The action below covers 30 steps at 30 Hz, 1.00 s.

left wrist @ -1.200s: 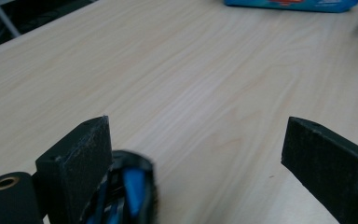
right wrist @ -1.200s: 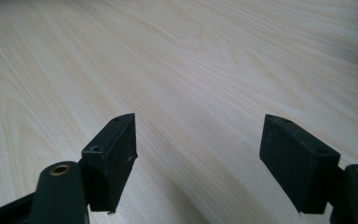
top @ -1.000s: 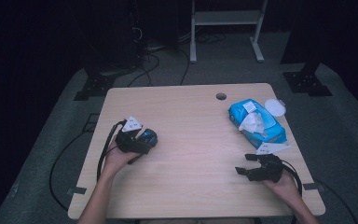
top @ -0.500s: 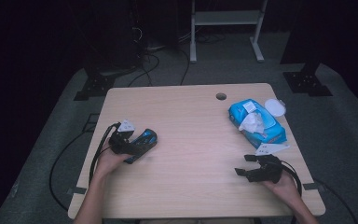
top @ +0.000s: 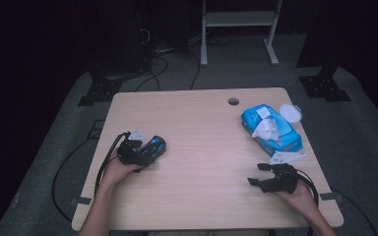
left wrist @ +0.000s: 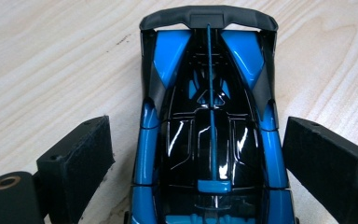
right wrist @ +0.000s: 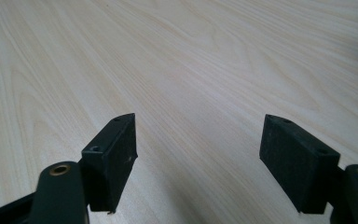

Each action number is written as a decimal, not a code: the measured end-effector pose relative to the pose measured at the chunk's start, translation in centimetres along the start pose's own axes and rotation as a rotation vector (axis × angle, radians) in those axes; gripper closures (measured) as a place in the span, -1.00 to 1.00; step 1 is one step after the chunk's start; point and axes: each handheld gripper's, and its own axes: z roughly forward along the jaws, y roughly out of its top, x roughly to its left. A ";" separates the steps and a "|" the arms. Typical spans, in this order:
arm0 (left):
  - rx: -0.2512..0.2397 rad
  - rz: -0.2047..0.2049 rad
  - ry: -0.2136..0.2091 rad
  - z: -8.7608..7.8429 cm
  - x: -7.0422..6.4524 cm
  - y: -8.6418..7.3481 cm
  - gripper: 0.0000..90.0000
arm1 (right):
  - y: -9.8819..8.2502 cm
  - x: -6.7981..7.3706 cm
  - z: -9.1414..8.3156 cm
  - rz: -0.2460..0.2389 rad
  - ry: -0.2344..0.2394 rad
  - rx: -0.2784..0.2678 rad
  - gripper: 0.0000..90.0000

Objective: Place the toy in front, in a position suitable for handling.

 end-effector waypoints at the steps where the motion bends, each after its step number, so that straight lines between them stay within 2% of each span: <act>1: 0.000 -0.007 -0.004 0.0 0.0 0.0 -0.80 | 0.0 0.0 0.0 0.001 0.001 0.001 -0.42; 8: 0.022 0.010 -0.026 0.4 0.1 -0.2 -0.69 | 0.0 0.1 0.1 -0.004 0.002 0.005 -0.42; 16: 0.011 0.009 -0.028 0.4 0.1 -0.2 -0.64 | 0.0 0.2 0.2 -0.006 0.007 0.011 -0.42; 20: 0.008 0.028 -0.036 0.3 0.0 -0.1 -0.53 | 0.0 0.2 0.3 -0.011 0.009 0.014 -0.42; 24: 0.003 0.022 -0.035 0.2 0.0 -0.2 -0.44 | 0.0 0.3 0.3 -0.013 0.010 0.016 -0.42; 30: 0.009 0.030 -0.034 0.1 0.0 -0.1 -0.43 | 0.0 0.3 0.4 -0.012 0.012 0.019 -0.42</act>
